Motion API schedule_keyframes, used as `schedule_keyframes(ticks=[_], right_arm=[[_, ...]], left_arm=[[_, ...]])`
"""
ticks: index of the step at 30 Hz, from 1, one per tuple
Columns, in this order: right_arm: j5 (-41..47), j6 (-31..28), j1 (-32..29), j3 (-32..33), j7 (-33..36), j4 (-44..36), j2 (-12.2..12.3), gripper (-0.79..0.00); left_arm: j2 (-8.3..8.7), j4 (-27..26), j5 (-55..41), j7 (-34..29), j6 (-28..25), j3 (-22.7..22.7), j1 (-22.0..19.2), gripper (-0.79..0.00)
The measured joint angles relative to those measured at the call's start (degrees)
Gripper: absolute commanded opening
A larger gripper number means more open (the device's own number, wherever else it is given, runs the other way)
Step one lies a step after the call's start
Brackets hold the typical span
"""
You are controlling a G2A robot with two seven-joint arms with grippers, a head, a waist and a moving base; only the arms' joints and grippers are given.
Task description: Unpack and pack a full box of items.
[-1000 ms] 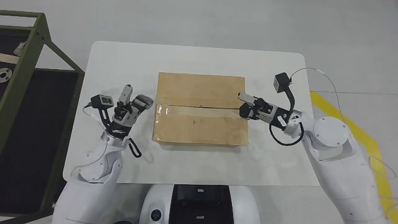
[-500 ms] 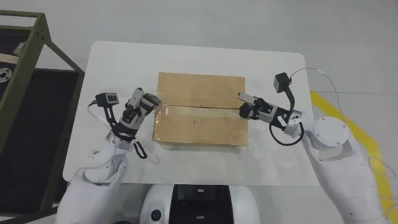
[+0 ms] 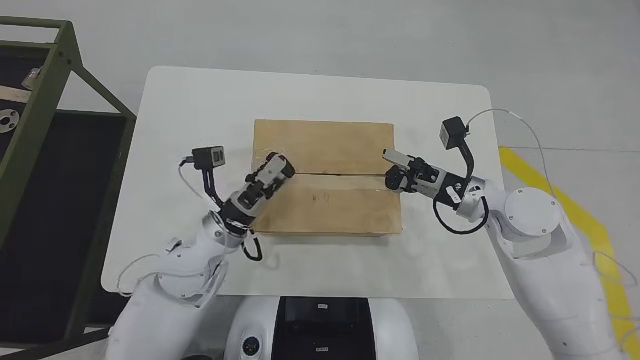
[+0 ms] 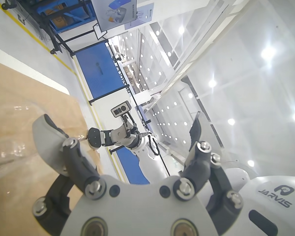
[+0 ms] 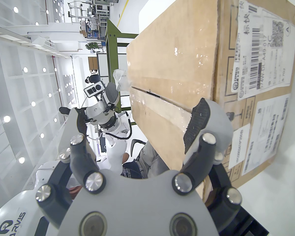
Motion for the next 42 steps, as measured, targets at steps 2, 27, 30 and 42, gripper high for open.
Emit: schedule_keyframes(ticks=[2,27,30,42], right_arm=[[0.0,0.0,0.0,0.0,0.0,0.0,0.0,0.0],[0.0,0.0,0.0,0.0,0.0,0.0,0.0,0.0],[0.0,0.0,0.0,0.0,0.0,0.0,0.0,0.0],[0.0,0.0,0.0,0.0,0.0,0.0,0.0,0.0]], left_arm=[[-0.11,-0.7,1.0,1.0,0.0,0.3,-0.1,0.0],[0.84,-3.0,-8.2,1.5,-3.0,-18.0,9.3,0.0],[1.01,-1.2,-10.8,0.6,-2.4,-21.8,9.8,0.0],[1.37,9.1,-11.8,-2.7,-1.1,-29.1,7.3,0.0]])
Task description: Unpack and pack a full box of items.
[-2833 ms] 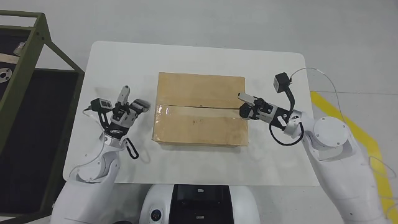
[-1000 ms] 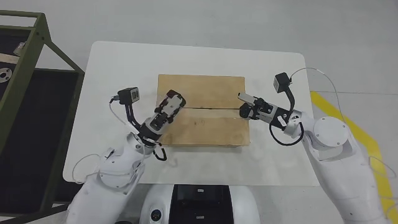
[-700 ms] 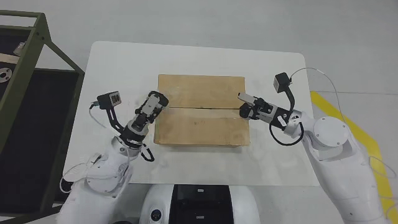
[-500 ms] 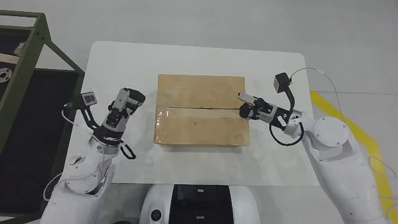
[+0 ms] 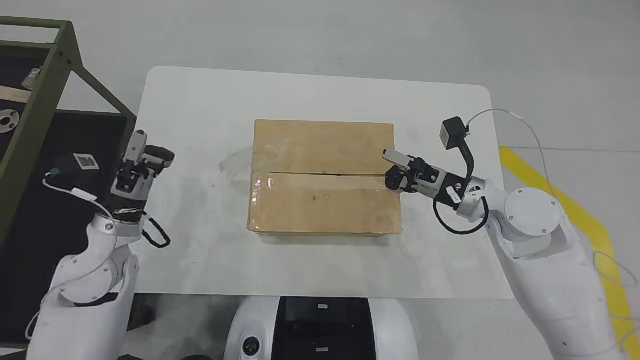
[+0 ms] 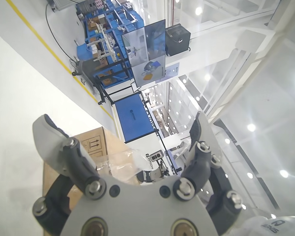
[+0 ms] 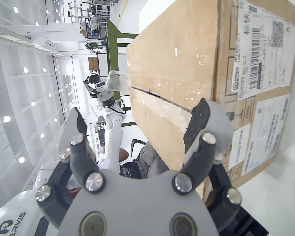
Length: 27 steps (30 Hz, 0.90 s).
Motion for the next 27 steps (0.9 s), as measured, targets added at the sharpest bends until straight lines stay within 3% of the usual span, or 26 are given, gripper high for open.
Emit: schedule_keyframes(ticks=[14,27], right_arm=[[0.0,0.0,0.0,0.0,0.0,0.0,0.0,0.0],[0.0,0.0,0.0,0.0,0.0,0.0,0.0,0.0]], left_arm=[[0.29,4.6,0.4,-0.6,1.4,-6.1,-3.7,0.0],[0.38,6.2,-1.1,-1.7,3.8,-7.8,-6.6,0.0]])
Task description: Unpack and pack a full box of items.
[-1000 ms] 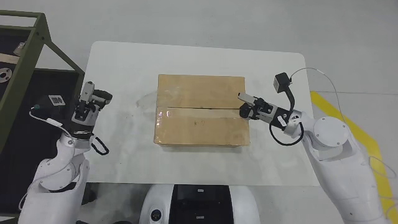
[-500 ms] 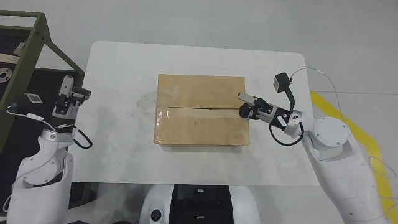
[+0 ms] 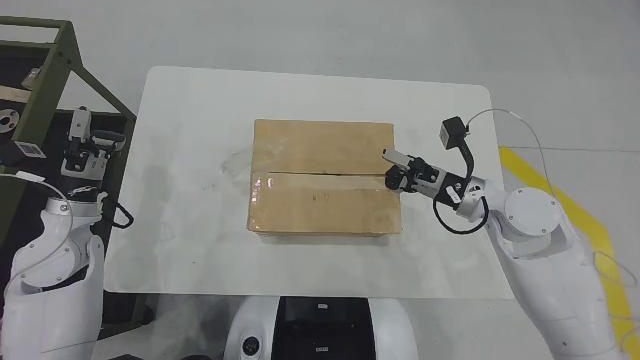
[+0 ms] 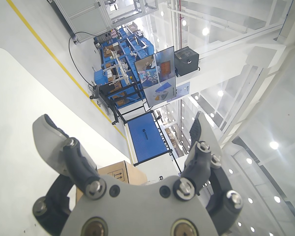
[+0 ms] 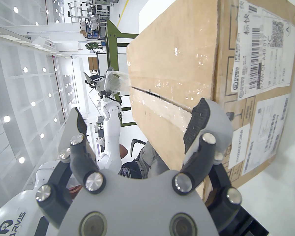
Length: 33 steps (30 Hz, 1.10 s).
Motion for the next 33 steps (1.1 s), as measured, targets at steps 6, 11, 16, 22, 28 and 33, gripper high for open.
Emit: schedule_keyframes(ticks=[6,11,16,22,28,33], right_arm=[[0.0,0.0,0.0,0.0,0.0,0.0,0.0,0.0],[0.9,0.0,-0.4,-0.2,-2.2,-1.0,-0.2,0.0],[3.8,0.1,-0.4,-0.3,-3.1,-3.2,-0.3,0.0],[4.2,0.2,1.8,-2.7,-2.7,-4.6,-0.6,0.0],[5.5,-0.3,5.4,-6.9,-5.0,-5.0,-1.5,0.0],[5.3,-0.3,8.8,-11.9,-8.1,-4.8,-2.7,0.0]], left_arm=[[0.0,0.0,0.0,0.0,0.0,0.0,0.0,0.0],[0.0,0.0,0.0,0.0,0.0,0.0,0.0,0.0],[0.0,0.0,0.0,0.0,0.0,0.0,0.0,0.0],[0.0,0.0,0.0,0.0,0.0,0.0,0.0,0.0],[0.0,0.0,0.0,0.0,0.0,0.0,0.0,0.0],[0.0,0.0,0.0,0.0,0.0,0.0,0.0,0.0]])
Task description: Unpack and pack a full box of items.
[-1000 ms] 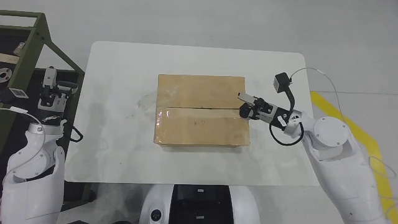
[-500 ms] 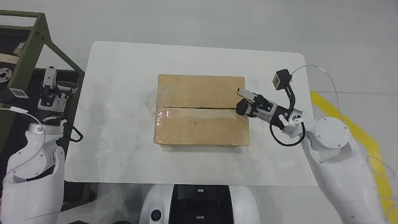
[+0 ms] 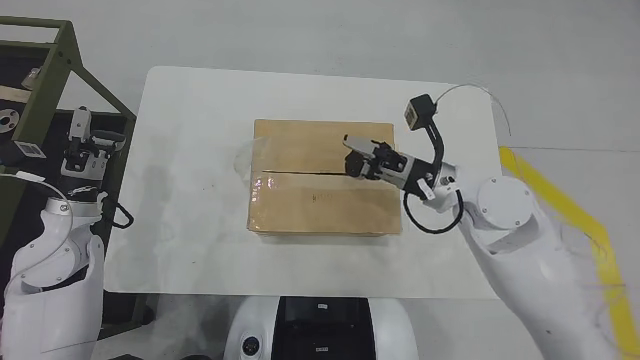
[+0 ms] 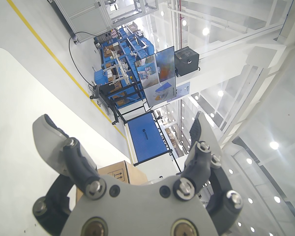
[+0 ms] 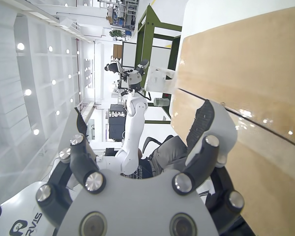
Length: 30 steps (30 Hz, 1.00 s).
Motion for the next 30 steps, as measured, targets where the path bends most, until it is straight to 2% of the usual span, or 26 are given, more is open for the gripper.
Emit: schedule_keyframes(ticks=[9,25,30], right_arm=[[0.6,0.2,5.0,-6.1,-1.9,2.5,-1.6,0.0],[2.8,-1.1,4.6,-6.6,-2.8,2.3,-2.0,0.0],[4.8,-2.0,9.2,-10.2,-3.1,3.4,-3.5,0.0]], left_arm=[[0.0,0.0,0.0,0.0,0.0,0.0,0.0,0.0],[0.0,0.0,0.0,0.0,0.0,0.0,0.0,0.0],[0.0,0.0,0.0,0.0,0.0,0.0,0.0,0.0]])
